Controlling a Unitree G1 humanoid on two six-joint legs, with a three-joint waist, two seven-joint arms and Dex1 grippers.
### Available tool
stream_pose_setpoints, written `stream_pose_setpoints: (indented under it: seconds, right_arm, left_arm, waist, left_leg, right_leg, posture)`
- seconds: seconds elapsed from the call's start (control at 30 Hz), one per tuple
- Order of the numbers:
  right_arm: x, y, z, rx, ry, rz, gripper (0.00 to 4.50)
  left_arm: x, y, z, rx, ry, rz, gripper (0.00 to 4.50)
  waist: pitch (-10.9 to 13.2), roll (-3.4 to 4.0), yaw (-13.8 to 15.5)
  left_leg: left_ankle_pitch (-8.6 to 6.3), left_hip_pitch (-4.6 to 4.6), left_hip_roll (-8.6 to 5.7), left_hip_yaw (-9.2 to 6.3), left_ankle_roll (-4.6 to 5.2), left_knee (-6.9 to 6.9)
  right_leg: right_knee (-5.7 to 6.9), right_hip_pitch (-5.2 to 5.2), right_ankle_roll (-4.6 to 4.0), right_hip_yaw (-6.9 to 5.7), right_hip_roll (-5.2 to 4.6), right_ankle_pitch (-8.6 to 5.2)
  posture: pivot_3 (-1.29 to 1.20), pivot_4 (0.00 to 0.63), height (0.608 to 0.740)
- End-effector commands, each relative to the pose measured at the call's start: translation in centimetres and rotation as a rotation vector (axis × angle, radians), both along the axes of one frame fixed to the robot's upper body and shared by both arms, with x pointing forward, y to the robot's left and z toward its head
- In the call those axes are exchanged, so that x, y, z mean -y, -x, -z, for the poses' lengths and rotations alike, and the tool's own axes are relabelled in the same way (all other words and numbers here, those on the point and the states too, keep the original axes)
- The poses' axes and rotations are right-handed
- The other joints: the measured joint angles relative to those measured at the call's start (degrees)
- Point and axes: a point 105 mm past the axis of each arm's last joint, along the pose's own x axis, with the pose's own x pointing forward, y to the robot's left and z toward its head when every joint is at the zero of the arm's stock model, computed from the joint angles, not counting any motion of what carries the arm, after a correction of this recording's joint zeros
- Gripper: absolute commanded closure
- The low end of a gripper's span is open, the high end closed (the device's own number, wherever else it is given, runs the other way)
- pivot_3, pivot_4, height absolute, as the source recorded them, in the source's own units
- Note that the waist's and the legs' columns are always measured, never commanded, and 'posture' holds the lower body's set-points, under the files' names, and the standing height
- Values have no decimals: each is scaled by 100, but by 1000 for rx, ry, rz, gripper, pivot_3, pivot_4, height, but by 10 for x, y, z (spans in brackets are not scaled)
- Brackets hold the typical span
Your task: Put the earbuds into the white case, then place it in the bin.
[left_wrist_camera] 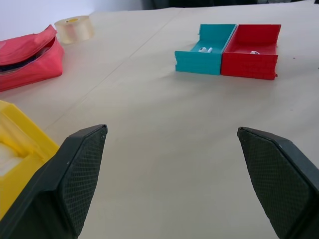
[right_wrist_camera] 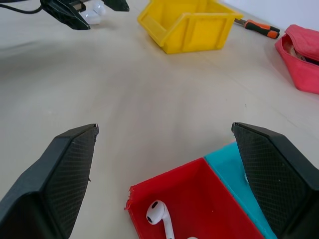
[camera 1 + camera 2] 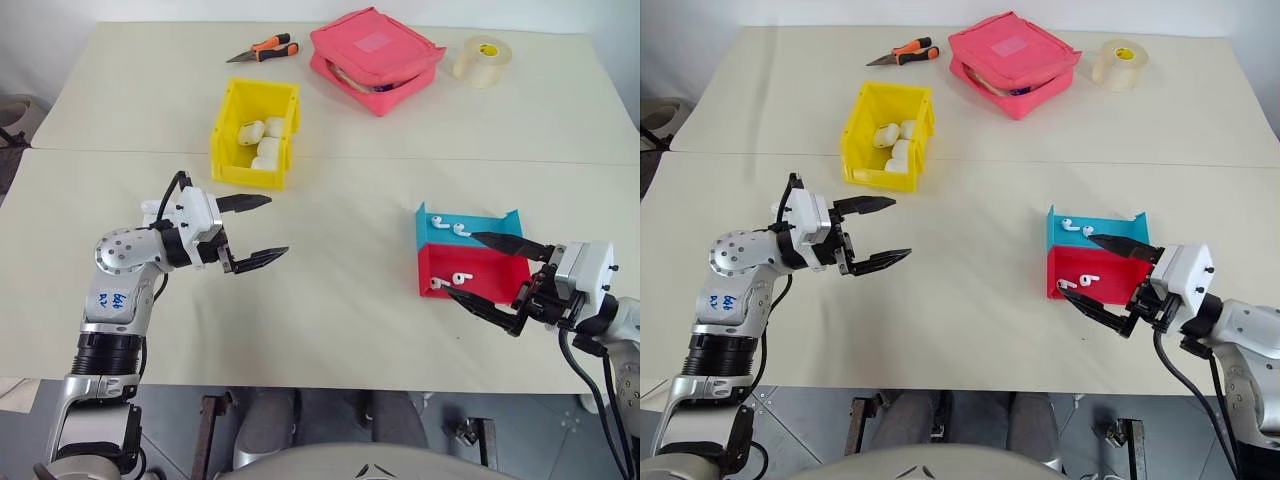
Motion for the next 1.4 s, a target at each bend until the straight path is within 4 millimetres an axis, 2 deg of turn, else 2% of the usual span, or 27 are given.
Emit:
stream_pose_setpoints:
  seconds: [0.03, 0.23, 0.37, 0.47, 0.53, 0.67, 0.83, 0.97, 1.07, 1.17, 1.4]
  right_arm:
    - [-11, 0, -7, 47, -17, -57, 0]
    - [-41, -2, -14, 82, -52, -176, 0]
    - [-59, -4, -19, 114, -90, -238, 0]
    - [-65, -5, -20, 132, -102, -264, 0]
    - [-67, -4, -19, 138, -93, -283, 0]
    - [-66, -4, -19, 134, -94, -292, 0]
    - [-56, -6, -15, 112, -83, -260, 0]
    - [-52, -4, -12, 90, -77, -245, 0]
    - [-50, -1, -10, 78, -73, -243, 0]
    - [-50, -1, -9, 78, -76, -235, 0]
    - [-52, 3, -7, 84, -91, -207, 0]
  left_arm:
    - [-16, 2, -14, 52, 42, -108, 52]
    - [-42, 18, -9, 32, 80, -352, 52]
    - [-65, 33, 2, -38, 110, -585, 52]
    - [-89, 40, 18, -151, 147, -814, 52]
    - [-104, 44, 23, -165, 171, -941, 52]
    - [-112, 47, 29, -230, 191, -1040, 52]
    - [-107, 33, 16, -305, 199, -1034, 52]
    - [-122, 20, 10, -443, 52, -1189, 52]
    - [-127, 10, -4, -518, 8, -1255, 52]
    - [-120, 0, -13, -588, -16, -1233, 52]
    - [-127, -9, -11, -663, -54, -1269, 52]
  waist:
    - [0, 0, -27]
    - [1, -1, -48]
    - [1, -1, -49]
    - [1, -1, 1]
    - [1, -1, 18]
    - [1, -2, 19]
    - [1, -2, 26]
    - [1, -2, 2]
    - [2, -5, -5]
    - [2, -5, -35]
    - [3, -6, -67]
  left_leg:
    - [0, 0, 1, 0, 0, -1]
    - [-1, 0, 3, -6, -1, -3]
    - [-2, 0, 7, -10, -4, -3]
    - [-2, 0, 5, -12, -4, -2]
    - [-2, 0, 3, -15, -4, -3]
    - [-3, 0, 0, -16, -5, -3]
    - [-4, 0, 0, -17, -7, -2]
    - [-3, 1, -3, -18, -7, -2]
    - [-4, 0, -4, -18, -7, -6]
    - [-4, 1, -5, -13, -7, -9]
    - [-4, -1, -3, -13, -11, -11]
  right_leg:
    - [0, 0, 0, 0, 1, 0]
    - [0, -1, 0, 1, -1, 0]
    - [-3, -1, -1, 2, -2, 0]
    - [-2, -1, -1, 3, -4, 0]
    - [-3, -1, -1, 3, -5, 0]
    - [-2, 0, -2, 2, -5, -1]
    - [0, -1, -4, 2, -4, -2]
    - [5, -2, -5, 3, -3, -2]
    - [8, -8, -6, 3, -1, -2]
    - [7, -10, -6, 7, 0, -2]
    - [5, -14, -7, 6, 3, -3]
  posture:
    - [0, 150, 740]
    - [0, 150, 740]
    - [0, 150, 740]
    - [0, 150, 740]
    - [0, 150, 740]
    - [0, 150, 740]
    - [0, 150, 740]
    - [0, 150, 740]
    - [0, 150, 740]
    - [0, 150, 740]
    - [0, 150, 740]
